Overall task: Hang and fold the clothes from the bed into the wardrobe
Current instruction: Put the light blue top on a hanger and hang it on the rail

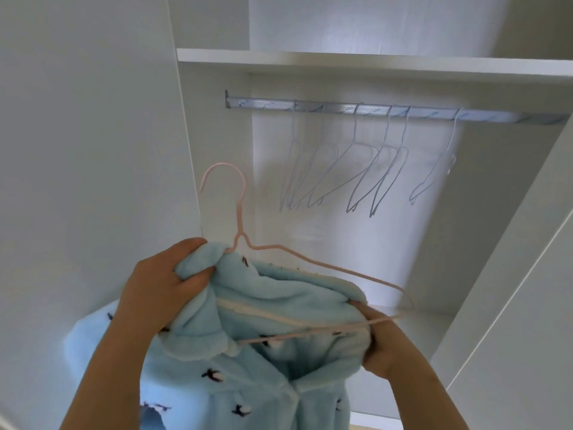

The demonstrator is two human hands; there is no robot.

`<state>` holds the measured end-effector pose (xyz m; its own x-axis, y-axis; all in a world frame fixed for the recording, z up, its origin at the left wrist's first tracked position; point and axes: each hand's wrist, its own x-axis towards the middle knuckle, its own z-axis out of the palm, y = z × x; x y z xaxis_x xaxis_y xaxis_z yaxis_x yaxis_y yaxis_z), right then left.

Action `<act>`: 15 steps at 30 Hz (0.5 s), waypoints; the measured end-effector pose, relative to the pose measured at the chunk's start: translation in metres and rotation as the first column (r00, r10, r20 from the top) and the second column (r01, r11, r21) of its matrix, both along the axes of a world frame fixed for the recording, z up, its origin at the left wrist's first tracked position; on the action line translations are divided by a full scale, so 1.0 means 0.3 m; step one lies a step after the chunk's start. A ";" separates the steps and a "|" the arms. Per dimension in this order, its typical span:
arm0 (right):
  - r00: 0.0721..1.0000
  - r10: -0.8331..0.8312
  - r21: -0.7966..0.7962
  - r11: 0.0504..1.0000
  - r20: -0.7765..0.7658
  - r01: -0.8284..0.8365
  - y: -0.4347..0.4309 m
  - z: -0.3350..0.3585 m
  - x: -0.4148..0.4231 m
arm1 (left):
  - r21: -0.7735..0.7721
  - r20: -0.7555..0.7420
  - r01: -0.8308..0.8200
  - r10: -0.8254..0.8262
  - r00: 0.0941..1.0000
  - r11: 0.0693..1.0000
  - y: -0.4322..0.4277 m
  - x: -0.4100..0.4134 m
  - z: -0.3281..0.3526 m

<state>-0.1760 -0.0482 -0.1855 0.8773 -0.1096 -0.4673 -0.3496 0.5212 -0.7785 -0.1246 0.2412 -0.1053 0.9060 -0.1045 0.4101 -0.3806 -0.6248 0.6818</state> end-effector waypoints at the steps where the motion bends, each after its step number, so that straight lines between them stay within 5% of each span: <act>1: 1.000 -0.006 0.069 0.998 0.004 0.006 -0.020 0.002 -0.001 | 0.015 -0.016 0.017 -0.017 1.000 1.000 0.004 0.001 -0.004; 9: 0.958 0.117 0.327 0.923 0.261 -0.202 -0.131 0.033 -0.047 | 0.128 -0.035 -0.071 0.076 0.997 0.989 0.008 0.030 -0.061; 15: 0.942 0.221 0.137 0.956 0.251 -0.261 -0.138 0.078 -0.074 | 0.064 0.025 -0.047 0.045 0.999 0.997 -0.056 0.020 -0.052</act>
<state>-0.1981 -0.0896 -0.1620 0.9534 0.1799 -0.2424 -0.3018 0.5720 -0.7627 -0.1187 0.2244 -0.1208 0.9007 -0.0897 0.4251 -0.3659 -0.6840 0.6310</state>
